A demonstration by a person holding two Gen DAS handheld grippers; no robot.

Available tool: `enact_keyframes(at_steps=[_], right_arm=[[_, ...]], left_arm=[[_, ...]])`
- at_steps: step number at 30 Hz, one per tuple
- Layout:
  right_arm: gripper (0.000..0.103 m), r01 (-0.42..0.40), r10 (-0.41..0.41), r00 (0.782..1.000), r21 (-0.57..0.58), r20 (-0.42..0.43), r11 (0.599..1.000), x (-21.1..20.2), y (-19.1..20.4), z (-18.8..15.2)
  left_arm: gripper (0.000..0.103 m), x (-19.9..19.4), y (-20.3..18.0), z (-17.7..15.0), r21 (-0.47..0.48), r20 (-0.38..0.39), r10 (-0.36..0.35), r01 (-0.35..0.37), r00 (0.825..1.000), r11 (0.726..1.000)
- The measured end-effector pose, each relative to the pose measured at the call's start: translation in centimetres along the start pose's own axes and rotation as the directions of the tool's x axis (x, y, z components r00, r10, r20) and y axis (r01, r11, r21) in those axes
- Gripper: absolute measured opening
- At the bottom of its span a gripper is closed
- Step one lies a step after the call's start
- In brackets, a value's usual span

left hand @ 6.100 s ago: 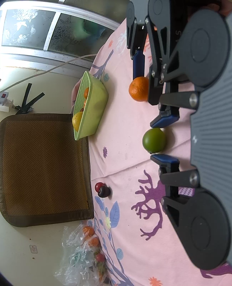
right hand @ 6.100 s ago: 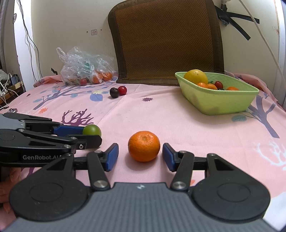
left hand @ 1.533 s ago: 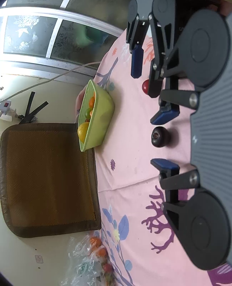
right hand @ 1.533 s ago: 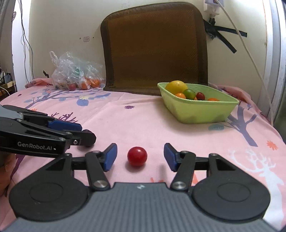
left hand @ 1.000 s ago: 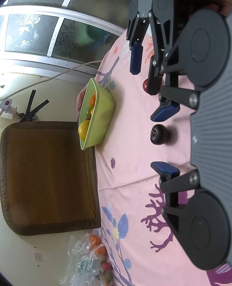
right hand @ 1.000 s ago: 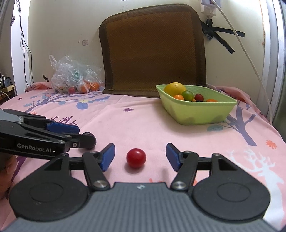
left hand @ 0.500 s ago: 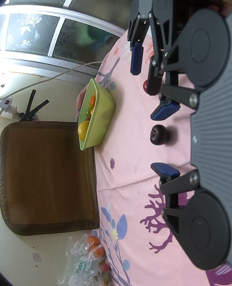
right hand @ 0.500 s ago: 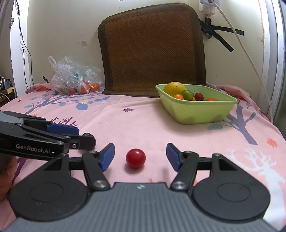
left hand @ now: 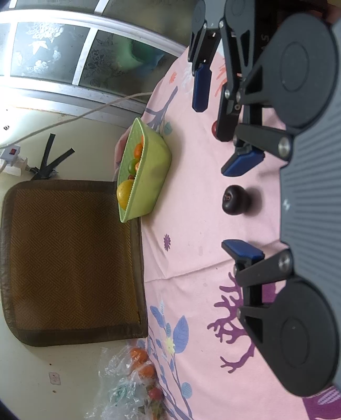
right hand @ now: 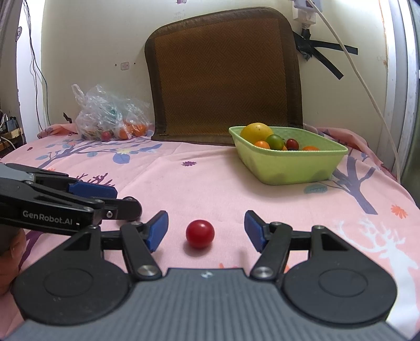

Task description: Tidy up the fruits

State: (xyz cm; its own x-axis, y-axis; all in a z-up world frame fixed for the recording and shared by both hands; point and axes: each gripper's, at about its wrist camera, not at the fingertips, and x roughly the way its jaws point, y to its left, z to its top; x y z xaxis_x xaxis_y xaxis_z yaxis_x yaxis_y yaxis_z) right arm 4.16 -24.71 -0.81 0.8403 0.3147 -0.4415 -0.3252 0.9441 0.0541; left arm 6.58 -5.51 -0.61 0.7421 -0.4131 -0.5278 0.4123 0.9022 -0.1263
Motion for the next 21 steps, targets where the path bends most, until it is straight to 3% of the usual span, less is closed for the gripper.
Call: enact_keyframes(at_steps=[11,16,18,20,21], right_arm=[[0.064,-0.004,0.004,1.000,0.001,-0.022,1.000,0.3,0.1,0.0],[0.044,-0.006,0.005,0.997,-0.012,-0.083,1.000,0.8,0.5,-0.1],[0.026,-0.008,0.007,0.995,-0.015,-0.096,1.000,0.8,0.5,-0.3],[0.026,-0.011,0.009,0.996,-0.018,-0.089,1.000,0.6,0.5,-0.4],[0.025,-0.012,0.011,0.997,-0.015,-0.081,1.000,0.5,0.5,-0.4]], left_arm=[[0.055,0.6,-0.2,0.2,0.009,-0.037,0.009,-0.009,0.999,1.000],[0.047,1.0,-0.6,0.2,0.027,-0.062,0.018,-0.017,0.998,0.999],[0.042,1.2,-0.8,0.2,0.037,-0.067,0.028,-0.025,0.997,0.999],[0.026,1.2,-0.9,0.2,0.045,-0.066,0.027,-0.024,0.997,0.999],[0.026,1.2,-1.0,0.2,0.048,-0.065,0.024,-0.021,0.998,0.999]])
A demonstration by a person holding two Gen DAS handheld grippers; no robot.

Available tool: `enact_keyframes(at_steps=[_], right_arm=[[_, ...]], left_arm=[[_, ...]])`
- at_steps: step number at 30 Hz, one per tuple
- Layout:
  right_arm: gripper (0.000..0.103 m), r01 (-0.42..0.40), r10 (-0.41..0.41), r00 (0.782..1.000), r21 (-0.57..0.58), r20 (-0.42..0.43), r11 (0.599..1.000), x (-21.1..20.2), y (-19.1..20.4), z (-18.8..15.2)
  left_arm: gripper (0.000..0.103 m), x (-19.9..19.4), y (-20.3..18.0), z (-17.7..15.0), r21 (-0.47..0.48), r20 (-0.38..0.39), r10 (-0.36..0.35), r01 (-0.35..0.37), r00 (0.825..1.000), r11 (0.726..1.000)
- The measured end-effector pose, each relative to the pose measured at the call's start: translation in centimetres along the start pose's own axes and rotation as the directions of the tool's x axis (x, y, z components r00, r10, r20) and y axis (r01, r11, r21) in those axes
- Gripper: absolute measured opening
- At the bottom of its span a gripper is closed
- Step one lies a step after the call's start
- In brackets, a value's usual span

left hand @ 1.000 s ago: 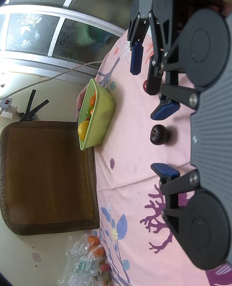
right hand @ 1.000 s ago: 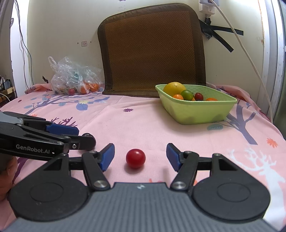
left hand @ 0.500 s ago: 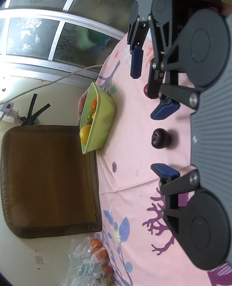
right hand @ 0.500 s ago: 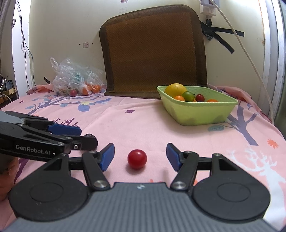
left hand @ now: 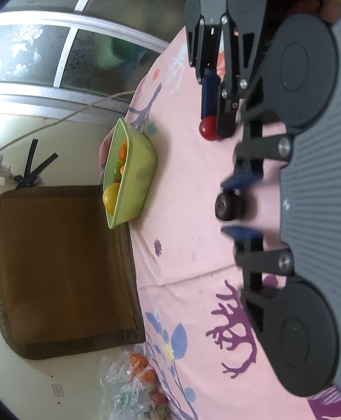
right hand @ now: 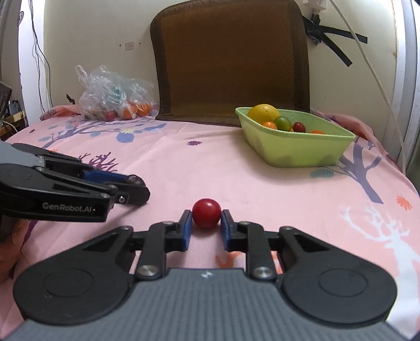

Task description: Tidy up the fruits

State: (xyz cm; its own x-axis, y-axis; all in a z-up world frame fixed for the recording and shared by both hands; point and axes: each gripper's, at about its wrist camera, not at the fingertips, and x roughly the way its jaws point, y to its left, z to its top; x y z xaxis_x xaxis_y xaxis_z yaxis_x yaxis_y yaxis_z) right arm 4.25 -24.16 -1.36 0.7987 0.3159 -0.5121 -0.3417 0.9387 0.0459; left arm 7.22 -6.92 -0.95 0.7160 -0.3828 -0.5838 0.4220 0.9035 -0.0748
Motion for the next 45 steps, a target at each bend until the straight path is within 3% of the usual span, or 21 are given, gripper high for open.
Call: enact_keyframes(at_steps=[4,11,16,19,22,23,24,25,30,32,35,39,41,45], right_arm=[[0.025,-0.023,0.020,0.998,0.054,0.062,0.998,-0.8,-1.4,0.5],[0.026,0.118,-0.125,0.969,0.047,0.212,0.992,0.0,-6.6,5.9],[0.026,0.166,-0.179,0.968,0.090,0.175,0.982,3.8,-10.7,7.6],[0.027,0.177,-0.192,0.969,0.102,0.158,0.979,5.5,-11.8,7.4],[0.028,0.160,-0.172,0.976,0.101,0.131,0.982,6.3,-12.2,6.9],[0.031,0.164,-0.175,0.975,0.089,0.138,0.982,6.2,-12.1,6.8],[0.045,0.171,-0.182,0.973,0.080,0.146,0.982,6.1,-11.9,6.8],[0.052,0.173,-0.184,0.970,0.082,0.159,0.981,5.8,-11.9,6.7],[0.053,0.180,-0.219,0.948,0.176,0.233,0.968,3.9,-13.2,6.5],[0.054,0.182,-0.247,0.933,0.248,0.262,0.951,2.9,-13.9,6.3],[0.054,0.198,-0.292,0.921,0.334,0.259,0.922,2.0,-14.5,6.3],[0.057,0.128,-0.240,0.948,0.442,0.208,0.888,0.4,-13.6,5.0],[0.058,0.111,-0.216,0.958,0.450,0.189,0.886,-0.4,-12.1,3.9],[0.069,0.109,-0.215,0.961,0.477,0.173,0.872,-2.6,-8.6,1.2]], left_arm=[[0.026,0.2,-0.6,1.2,0.025,0.017,-0.029,0.029,0.999,0.999],[0.027,3.1,-2.8,9.4,0.072,0.094,-0.103,0.096,0.990,0.993],[0.027,8.5,-3.0,14.1,0.048,0.080,-0.128,0.124,0.989,0.991],[0.028,10.9,-3.3,14.9,0.057,0.067,-0.130,0.127,0.989,0.990],[0.035,12.6,-3.2,15.1,0.050,0.044,-0.152,0.150,0.987,0.987],[0.042,13.0,-3.2,15.1,0.045,0.040,-0.157,0.155,0.987,0.987],[0.044,13.3,-3.2,15.2,0.037,0.038,-0.162,0.161,0.986,0.986],[0.045,13.5,-3.1,15.2,0.024,0.038,-0.166,0.165,0.985,0.986],[0.045,11.0,-0.6,15.5,-0.103,0.097,-0.183,0.193,0.978,0.976],[0.045,9.0,0.3,15.4,-0.140,0.122,-0.160,0.177,0.979,0.974],[0.045,5.8,0.4,14.1,-0.128,0.132,-0.062,0.079,0.989,0.989],[0.053,2.7,-0.9,11.0,-0.078,0.092,0.052,-0.045,0.994,0.996],[0.056,1.5,-1.5,9.7,-0.054,0.071,0.076,-0.072,0.995,0.996],[0.062,0.0,-2.7,7.2,-0.054,0.005,0.109,-0.109,0.994,0.993]])
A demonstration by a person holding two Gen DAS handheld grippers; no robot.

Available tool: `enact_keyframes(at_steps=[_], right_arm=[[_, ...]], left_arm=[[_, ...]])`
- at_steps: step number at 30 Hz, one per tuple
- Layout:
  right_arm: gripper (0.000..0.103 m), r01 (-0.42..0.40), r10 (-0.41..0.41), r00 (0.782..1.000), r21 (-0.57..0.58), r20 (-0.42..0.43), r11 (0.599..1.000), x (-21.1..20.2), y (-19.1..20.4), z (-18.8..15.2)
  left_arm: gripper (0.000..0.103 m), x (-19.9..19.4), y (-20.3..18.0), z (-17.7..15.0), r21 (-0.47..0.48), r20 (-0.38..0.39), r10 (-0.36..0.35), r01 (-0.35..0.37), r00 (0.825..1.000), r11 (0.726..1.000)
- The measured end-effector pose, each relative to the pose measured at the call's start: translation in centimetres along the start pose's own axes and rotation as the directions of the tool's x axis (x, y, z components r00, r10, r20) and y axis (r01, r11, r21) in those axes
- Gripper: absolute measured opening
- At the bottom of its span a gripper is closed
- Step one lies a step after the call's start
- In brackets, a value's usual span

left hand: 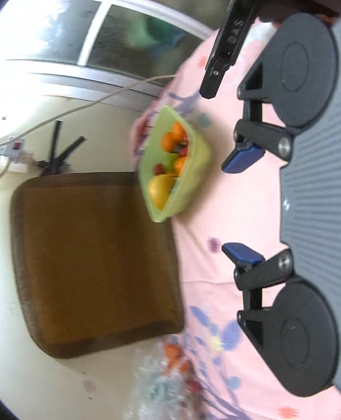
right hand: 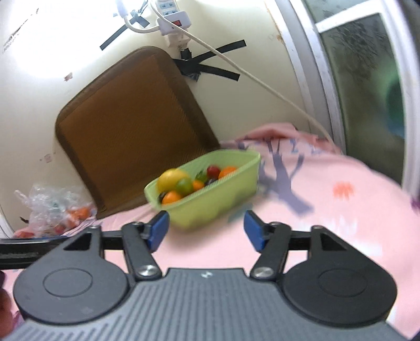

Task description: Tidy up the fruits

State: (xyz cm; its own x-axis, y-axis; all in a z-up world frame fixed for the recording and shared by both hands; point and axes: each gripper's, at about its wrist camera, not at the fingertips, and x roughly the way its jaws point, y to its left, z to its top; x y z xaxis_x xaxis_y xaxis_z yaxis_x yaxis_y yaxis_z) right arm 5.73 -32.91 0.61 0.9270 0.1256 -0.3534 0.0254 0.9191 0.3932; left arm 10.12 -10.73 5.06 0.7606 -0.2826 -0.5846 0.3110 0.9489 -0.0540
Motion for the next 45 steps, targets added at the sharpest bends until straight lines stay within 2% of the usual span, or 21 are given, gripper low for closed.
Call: enact_keyframes(at_steps=[3,5,10,18,24,29,45], right_arm=[[0.075,0.016,-0.016,1.000,0.000,-0.023,1.000,-1.6,1.2,-2.1],[0.075,0.018,-0.019,0.999,-0.018,-0.050,1.000,-2.1,2.1,-3.2],[0.076,-0.001,0.003,0.997,0.020,-0.077,1.000,-3.8,3.1,-5.1],[0.080,-0.002,0.004,0.997,0.020,-0.074,1.000,-5.7,3.9,-6.5],[0.081,0.008,-0.006,0.997,0.021,-0.073,1.000,-6.1,4.1,-6.6],[0.082,0.007,-0.006,0.998,0.014,-0.069,1.000,-6.1,4.3,-6.7],[0.083,0.026,-0.025,0.999,0.025,-0.046,0.999,-5.9,3.7,-6.1]], left_arm=[[0.072,-0.9,-0.4,-1.4,-0.008,-0.026,0.019,-0.019,0.999,1.000],[0.090,-1.7,-0.4,-2.4,-0.009,-0.016,0.047,-0.047,0.999,0.999],[0.100,-4.1,0.1,-4.3,-0.032,0.010,0.089,-0.089,0.996,0.996],[0.103,-6.4,0.7,-6.6,-0.021,0.032,0.131,-0.131,0.991,0.991],[0.103,-7.1,0.8,-7.3,-0.010,0.031,0.131,-0.130,0.991,0.991],[0.103,-7.6,0.6,-7.6,0.006,0.062,0.178,-0.178,0.982,0.984],[0.103,-6.8,0.8,-8.0,0.020,0.026,0.186,-0.187,0.982,0.982]])
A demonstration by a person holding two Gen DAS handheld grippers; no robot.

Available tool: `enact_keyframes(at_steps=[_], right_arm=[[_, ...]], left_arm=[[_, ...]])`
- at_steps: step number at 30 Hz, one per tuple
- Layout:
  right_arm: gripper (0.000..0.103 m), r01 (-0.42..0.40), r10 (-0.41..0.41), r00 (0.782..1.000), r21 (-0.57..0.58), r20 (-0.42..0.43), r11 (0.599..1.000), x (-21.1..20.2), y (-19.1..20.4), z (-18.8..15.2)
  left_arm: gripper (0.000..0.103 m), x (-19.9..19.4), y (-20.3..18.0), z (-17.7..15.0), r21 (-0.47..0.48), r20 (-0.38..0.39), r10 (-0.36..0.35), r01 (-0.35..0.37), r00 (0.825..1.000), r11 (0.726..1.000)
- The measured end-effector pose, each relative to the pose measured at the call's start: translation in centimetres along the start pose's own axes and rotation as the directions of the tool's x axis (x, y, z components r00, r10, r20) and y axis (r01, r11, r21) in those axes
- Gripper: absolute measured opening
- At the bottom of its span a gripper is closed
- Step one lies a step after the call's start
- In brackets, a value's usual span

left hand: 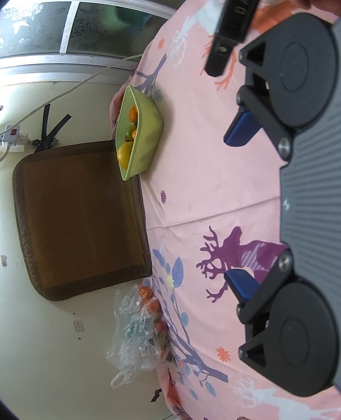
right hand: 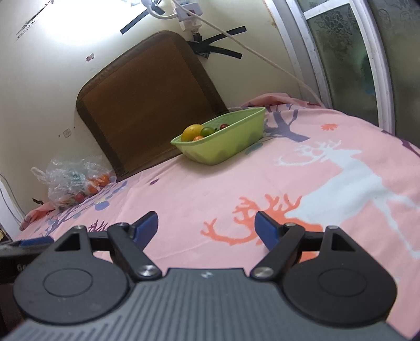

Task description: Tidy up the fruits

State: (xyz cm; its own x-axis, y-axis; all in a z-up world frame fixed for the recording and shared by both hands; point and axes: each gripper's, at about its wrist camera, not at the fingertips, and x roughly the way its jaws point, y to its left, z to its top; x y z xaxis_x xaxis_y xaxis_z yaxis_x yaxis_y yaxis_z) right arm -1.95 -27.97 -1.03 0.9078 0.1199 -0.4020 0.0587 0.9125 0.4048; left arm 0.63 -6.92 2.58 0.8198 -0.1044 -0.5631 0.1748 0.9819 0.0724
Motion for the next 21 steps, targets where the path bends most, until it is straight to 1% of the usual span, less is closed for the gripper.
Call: enact_keyframes(at_steps=[7,10,13,17,19,21], right_arm=[[0.083,0.046,-0.046,0.998,0.017,0.037,0.999,0.3,-1.5,1.2],[0.083,0.060,-0.059,0.996,-0.018,0.062,0.998,0.9,-1.6,1.8],[0.084,0.070,-0.064,0.994,-0.068,0.090,0.995,1.7,-1.4,2.3],[0.084,0.055,-0.049,0.996,-0.081,0.068,0.995,2.8,-1.3,2.0],[0.085,0.041,-0.033,0.996,-0.096,0.087,0.995,2.6,-1.1,2.0],[0.085,0.035,-0.026,0.996,-0.107,0.083,0.994,2.6,-1.0,1.9]], left_arm=[[0.103,0.4,-0.2,-0.1,0.009,-0.008,0.004,-0.004,1.000,1.000],[0.103,0.2,-0.4,-0.1,0.009,0.006,0.012,-0.012,1.000,1.000],[0.103,-0.2,-0.6,0.0,0.016,0.047,0.035,-0.036,0.998,0.999],[0.103,-0.4,-0.8,0.1,0.038,0.085,0.074,-0.077,0.994,0.996],[0.103,-0.1,-0.8,0.1,0.035,0.088,0.083,-0.086,0.993,0.996],[0.103,0.3,-0.8,0.2,0.027,0.077,0.082,-0.084,0.994,0.996]])
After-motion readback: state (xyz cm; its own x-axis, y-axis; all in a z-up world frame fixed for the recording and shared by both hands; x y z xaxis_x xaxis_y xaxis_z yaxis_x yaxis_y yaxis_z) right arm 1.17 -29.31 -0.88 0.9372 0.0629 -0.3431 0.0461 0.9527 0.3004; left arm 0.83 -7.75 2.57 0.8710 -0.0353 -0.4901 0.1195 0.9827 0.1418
